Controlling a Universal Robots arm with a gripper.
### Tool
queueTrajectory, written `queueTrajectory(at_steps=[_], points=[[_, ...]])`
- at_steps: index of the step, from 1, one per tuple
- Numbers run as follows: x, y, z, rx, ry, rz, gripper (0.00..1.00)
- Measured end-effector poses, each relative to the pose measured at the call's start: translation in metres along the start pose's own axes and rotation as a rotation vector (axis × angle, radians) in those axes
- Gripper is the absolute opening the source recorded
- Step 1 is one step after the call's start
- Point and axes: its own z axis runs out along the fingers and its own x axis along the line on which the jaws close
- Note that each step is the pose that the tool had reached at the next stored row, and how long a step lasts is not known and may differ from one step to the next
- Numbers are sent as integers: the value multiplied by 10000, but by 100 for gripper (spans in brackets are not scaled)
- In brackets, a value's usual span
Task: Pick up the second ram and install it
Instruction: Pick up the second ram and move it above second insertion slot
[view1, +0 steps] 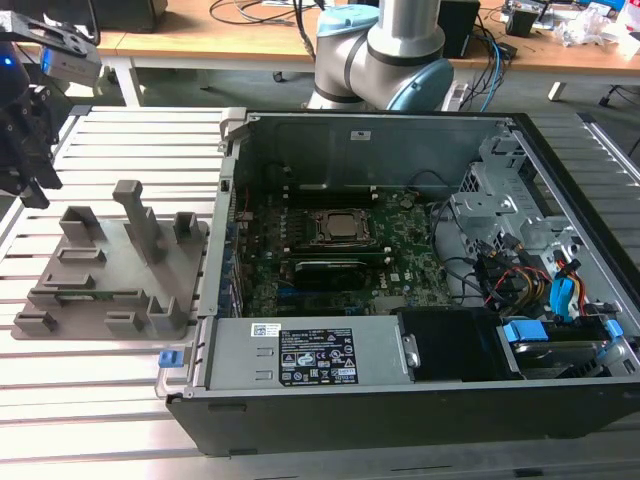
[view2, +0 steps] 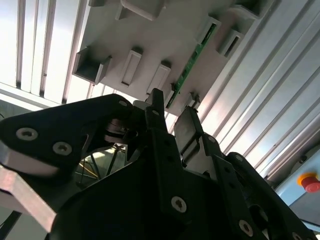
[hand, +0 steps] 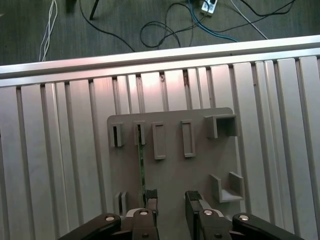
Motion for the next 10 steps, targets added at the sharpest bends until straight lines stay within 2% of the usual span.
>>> queueTrajectory(at_steps=[10], points=[[2,-4,90,-1,0,-1,36]])
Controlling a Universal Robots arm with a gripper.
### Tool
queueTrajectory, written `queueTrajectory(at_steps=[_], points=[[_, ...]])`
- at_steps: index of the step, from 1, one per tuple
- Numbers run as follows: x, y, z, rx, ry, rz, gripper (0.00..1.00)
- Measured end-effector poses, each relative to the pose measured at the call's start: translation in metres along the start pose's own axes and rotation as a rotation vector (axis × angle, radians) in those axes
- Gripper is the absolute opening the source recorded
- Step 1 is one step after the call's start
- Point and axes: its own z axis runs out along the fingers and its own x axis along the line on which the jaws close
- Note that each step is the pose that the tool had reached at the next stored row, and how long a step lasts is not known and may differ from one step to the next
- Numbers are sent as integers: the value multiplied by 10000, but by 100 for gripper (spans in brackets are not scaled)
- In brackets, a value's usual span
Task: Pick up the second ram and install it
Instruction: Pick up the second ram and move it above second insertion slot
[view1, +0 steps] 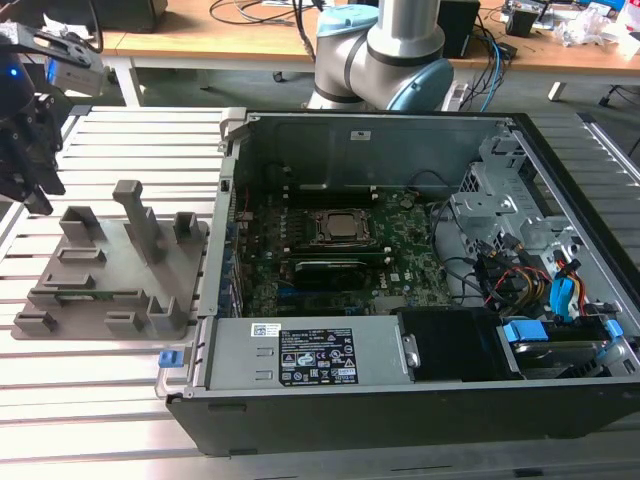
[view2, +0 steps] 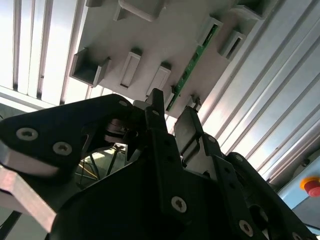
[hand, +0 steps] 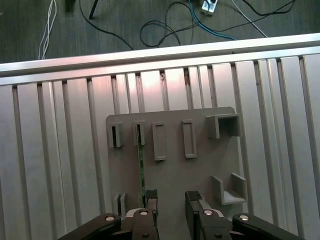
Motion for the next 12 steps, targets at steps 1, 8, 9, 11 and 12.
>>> queueTrajectory(at_steps=[1,8,9,11,12], points=[[0,-1,15,1,-1,0,36],[1,-3,68,1,0,0,36],[2,-4,78,1,0,0,36],[2,-5,100,0,0,0,36],[2,-5,106,1,0,0,36]])
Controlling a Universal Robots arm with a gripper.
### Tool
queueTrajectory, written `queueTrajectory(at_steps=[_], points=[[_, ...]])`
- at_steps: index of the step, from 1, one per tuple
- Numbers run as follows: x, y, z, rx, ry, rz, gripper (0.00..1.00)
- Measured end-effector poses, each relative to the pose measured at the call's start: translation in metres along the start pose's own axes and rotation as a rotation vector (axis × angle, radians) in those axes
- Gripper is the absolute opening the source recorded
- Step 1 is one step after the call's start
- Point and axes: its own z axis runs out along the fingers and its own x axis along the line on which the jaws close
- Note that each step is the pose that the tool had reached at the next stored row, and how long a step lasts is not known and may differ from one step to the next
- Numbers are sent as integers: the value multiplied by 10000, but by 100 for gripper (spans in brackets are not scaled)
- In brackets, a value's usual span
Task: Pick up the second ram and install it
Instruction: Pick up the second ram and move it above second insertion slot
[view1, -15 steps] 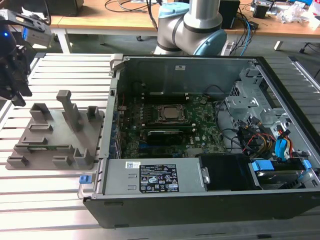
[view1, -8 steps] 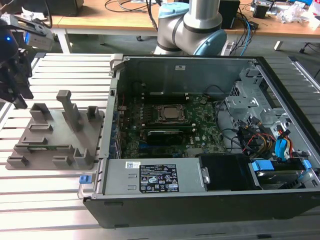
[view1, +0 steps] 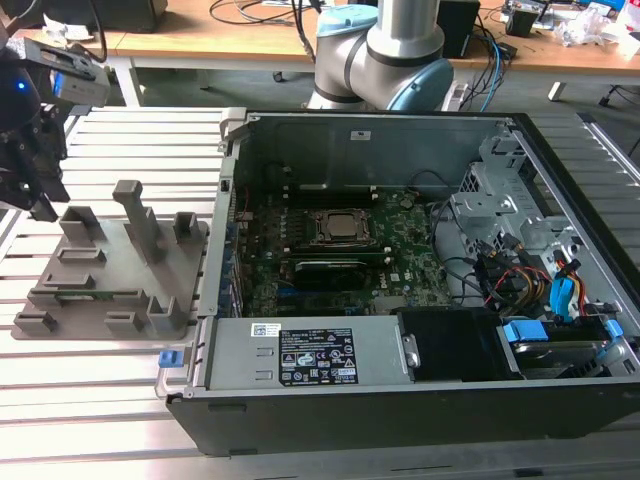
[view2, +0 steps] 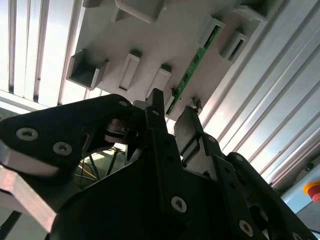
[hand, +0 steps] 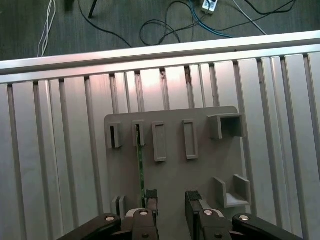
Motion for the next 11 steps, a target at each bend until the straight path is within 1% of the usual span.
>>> queueTrajectory(at_steps=[11], points=[[3,-5,117,1,0,0,36]])
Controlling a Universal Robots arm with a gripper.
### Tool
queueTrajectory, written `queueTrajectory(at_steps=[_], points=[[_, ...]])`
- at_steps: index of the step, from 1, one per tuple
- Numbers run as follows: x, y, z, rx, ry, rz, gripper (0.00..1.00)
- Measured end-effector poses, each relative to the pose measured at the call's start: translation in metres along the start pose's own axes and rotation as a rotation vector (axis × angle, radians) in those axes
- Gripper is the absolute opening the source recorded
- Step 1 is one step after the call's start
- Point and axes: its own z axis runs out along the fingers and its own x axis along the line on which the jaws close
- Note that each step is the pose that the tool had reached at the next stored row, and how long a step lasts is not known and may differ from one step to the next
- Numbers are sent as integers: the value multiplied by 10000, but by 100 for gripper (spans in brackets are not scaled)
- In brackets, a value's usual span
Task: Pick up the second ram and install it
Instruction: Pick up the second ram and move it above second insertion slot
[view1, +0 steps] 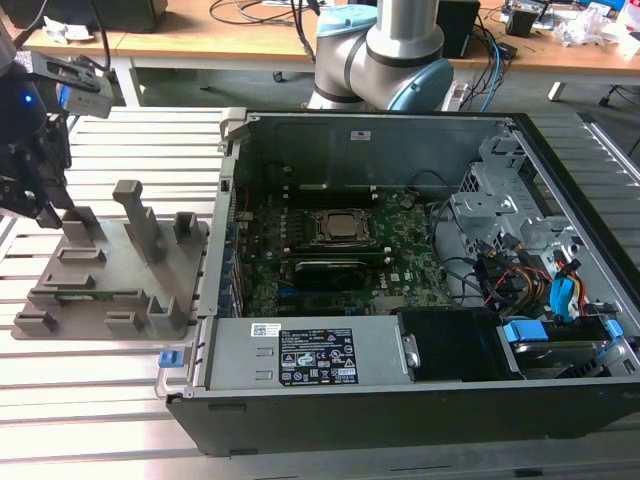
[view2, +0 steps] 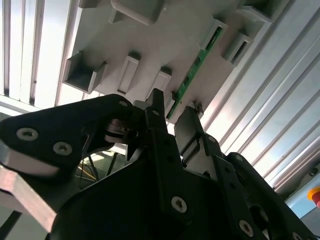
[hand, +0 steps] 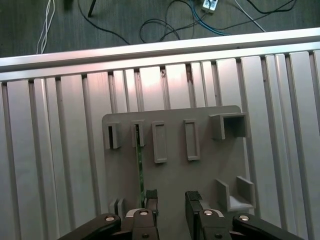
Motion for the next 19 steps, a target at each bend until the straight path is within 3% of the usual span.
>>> queueTrajectory(at_steps=[19], points=[[4,-8,182,-1,0,0,36]])
